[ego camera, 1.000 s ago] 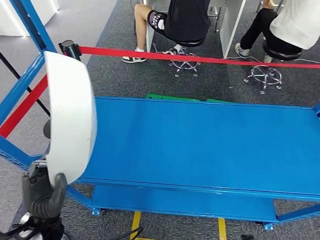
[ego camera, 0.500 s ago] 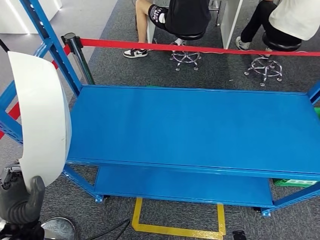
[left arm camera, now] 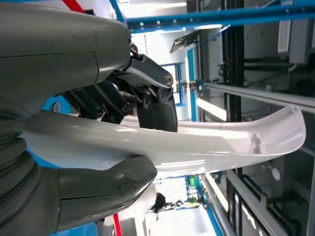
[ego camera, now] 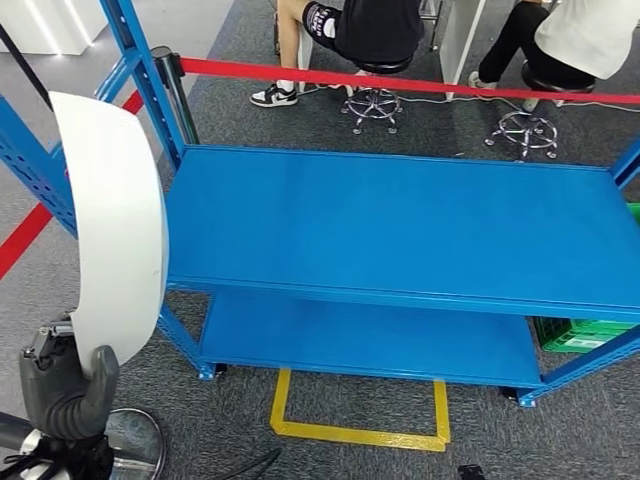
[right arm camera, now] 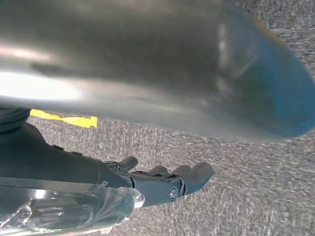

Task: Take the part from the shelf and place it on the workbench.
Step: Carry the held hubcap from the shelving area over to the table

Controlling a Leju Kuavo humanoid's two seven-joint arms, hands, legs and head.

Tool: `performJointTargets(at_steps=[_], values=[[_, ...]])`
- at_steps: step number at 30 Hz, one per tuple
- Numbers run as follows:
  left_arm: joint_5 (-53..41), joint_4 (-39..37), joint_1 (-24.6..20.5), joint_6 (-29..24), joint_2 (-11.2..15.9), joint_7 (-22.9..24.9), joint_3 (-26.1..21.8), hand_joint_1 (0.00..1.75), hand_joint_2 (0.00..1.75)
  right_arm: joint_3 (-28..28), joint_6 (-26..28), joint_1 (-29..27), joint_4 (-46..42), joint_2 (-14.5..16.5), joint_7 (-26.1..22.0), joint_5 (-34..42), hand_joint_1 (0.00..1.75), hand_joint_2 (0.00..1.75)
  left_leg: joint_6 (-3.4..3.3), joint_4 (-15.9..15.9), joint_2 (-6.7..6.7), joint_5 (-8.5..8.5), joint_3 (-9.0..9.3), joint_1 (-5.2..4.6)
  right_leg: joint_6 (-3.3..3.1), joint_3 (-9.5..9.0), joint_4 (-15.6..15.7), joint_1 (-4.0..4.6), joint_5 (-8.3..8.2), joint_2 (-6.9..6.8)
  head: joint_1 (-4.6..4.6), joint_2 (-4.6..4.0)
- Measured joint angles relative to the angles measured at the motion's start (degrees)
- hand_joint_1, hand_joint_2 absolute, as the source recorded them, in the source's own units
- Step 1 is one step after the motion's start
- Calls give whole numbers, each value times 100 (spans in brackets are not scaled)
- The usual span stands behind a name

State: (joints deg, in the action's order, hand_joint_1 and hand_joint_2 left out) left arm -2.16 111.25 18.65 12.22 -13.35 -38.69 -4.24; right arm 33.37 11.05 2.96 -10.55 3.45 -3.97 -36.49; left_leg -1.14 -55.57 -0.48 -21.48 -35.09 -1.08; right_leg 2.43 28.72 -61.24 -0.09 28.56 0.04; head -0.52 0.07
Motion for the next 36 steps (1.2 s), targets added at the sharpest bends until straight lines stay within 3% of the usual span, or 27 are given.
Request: performJointTargets(at_steps=[2,4,5,6,7,9,10,11,12,14,16,17,19,20,21,22,24,25,26,27,28,29,30,31,32,34,36], values=[[1,-7,-11,-4,17,0,64,175,175,2,-14,1,-10,-11,-13,-1,0,0,52,-9,11,101,-40,-7,-37,-277,492,26,121,5,-6,1],[2,-13,-15,-6,33,0,108,175,175,4,-20,-19,-11,-13,-19,-1,0,0,115,-16,14,158,-64,8,-103,-204,524,29,55,-4,-1,1],[2,-15,-14,-7,40,0,119,175,175,6,-22,-24,-12,-15,-18,0,0,0,158,-71,12,66,-99,16,-150,-152,523,21,0,-16,-3,1],[2,-16,-11,-10,46,1,125,175,175,8,-23,-25,-13,-19,-16,0,0,0,202,-194,9,-116,-147,24,-194,-92,531,7,-66,-28,-15,0],[2,-19,-10,-20,54,1,130,175,175,12,-25,-23,-14,-23,-17,-3,0,0,250,-453,7,-421,-225,44,-224,-18,534,-5,-141,-38,-26,0],[-1,-32,-18,-60,78,0,147,175,175,27,-36,-26,-16,-31,-20,-17,0,0,329,-1169,8,-984,-380,92,-242,159,525,-11,-294,-38,-45,0],[-3,-43,-25,-106,96,0,163,175,175,36,-46,-29,-16,-32,-5,-35,0,0,359,-1483,8,-1108,-416,115,-231,260,515,-16,-374,-39,-45,0],[-4,-54,-36,-169,121,0,192,175,175,42,-56,-33,-16,-33,29,-67,0,0,380,-1627,8,-1057,-375,133,-214,366,502,-25,-450,-40,-45,0],[-5,-64,-52,-244,150,1,232,175,175,46,-69,-35,-16,-33,68,-109,0,0,395,-1594,8,-907,-251,148,-192,470,487,-37,-521,-42,-44,0],[3,-75,-102,-389,215,1,336,175,175,49,-101,-36,-20,-41,77,-195,0,0,419,-1036,8,-637,257,179,-137,655,451,-59,-651,-42,-48,0],[17,-76,-157,-480,263,0,438,175,175,49,-163,-34,-28,-61,-25,-221,0,0,387,-267,-1,-694,783,188,-68,778,415,-58,-766,-36,-55,0],[28,-76,-174,-513,279,0,480,175,175,50,-208,-33,-32,-72,-74,-206,0,0,341,-27,-6,-772,912,178,-29,817,414,-57,-831,-32,-56,0],[70,-87,-180,-567,307,1,541,175,175,58,-306,-51,-33,-82,-120,-153,0,0,205,111,-10,-791,903,147,48,861,447,-79,-961,-28,-56,0],[90,-99,-175,-595,317,1,556,175,175,64,-347,-72,-33,-85,-124,-134,0,0,149,105,-5,-740,856,141,79,886,437,-96,-936,-28,-54,0],[100,-112,-167,-637,325,1,569,175,175,69,-374,-98,-33,-71,-137,-135,0,0,93,108,1,-681,806,140,102,928,354,-106,-807,-27,-48,0],[97,-122,-153,-696,331,1,584,175,175,74,-377,-119,-33,-36,-159,-155,0,0,45,112,8,-611,741,143,121,998,142,-110,-555,-26,-35,0],[85,-129,-97,-813,340,1,604,175,175,75,-307,-132,-33,81,-197,-217,0,0,2,106,13,-474,584,127,135,1173,-596,-102,84,-23,-9,0],[91,-128,-65,-832,350,0,610,175,175,75,-268,-130,-33,144,-183,-229,0,0,-4,100,15,-399,490,116,138,1226,-980,-99,279,-23,-2,0],[115,-128,-39,-818,360,0,612,175,175,78,-246,-129,-32,192,-148,-223,0,0,-6,94,17,-325,393,105,133,1214,-1228,-97,317,-23,0,0],[139,-128,-21,-792,371,-1,612,175,175,84,-240,-128,-32,225,-109,-209,0,0,-4,84,17,-257,297,97,123,1126,-1309,-96,232,-23,1,0],[155,-128,-11,-768,380,-1,615,175,175,93,-254,-123,-32,246,-89,-187,0,0,6,69,14,-190,200,91,106,923,-1168,-91,67,-23,1,0],[167,-128,-7,-755,388,0,618,175,175,107,-274,-113,-33,254,-93,-170,0,0,20,51,10,-129,112,87,82,639,-863,-83,-66,-22,1,0],[170,-128,-3,-754,394,0,622,175,175,120,-299,-94,-34,256,-110,-158,0,0,43,31,6,-76,39,82,56,319,-453,-69,-84,-21,2,0],[178,-128,1,-756,401,1,623,175,175,132,-323,-70,-34,257,-130,-153,0,0,74,12,6,-22,-16,76,36,14,-16,-55,-32,-21,-4,0],[190,-128,3,-757,408,1,623,175,175,140,-340,-54,-35,261,-137,-158,0,0,107,6,10,30,-44,75,17,-166,294,-38,59,-20,-5,0],[213,-128,10,-751,421,1,619,175,175,149,-358,-51,-36,281,-129,-177,0,0,183,23,20,144,-65,82,-37,-237,548,-14,116,-23,-6,0],[220,-128,30,-740,428,1,616,175,175,166,-365,-70,-35,305,-114,-196,0,0,256,-29,18,52,-113,99,-128,-133,547,-22,5,-46,-5,0]])
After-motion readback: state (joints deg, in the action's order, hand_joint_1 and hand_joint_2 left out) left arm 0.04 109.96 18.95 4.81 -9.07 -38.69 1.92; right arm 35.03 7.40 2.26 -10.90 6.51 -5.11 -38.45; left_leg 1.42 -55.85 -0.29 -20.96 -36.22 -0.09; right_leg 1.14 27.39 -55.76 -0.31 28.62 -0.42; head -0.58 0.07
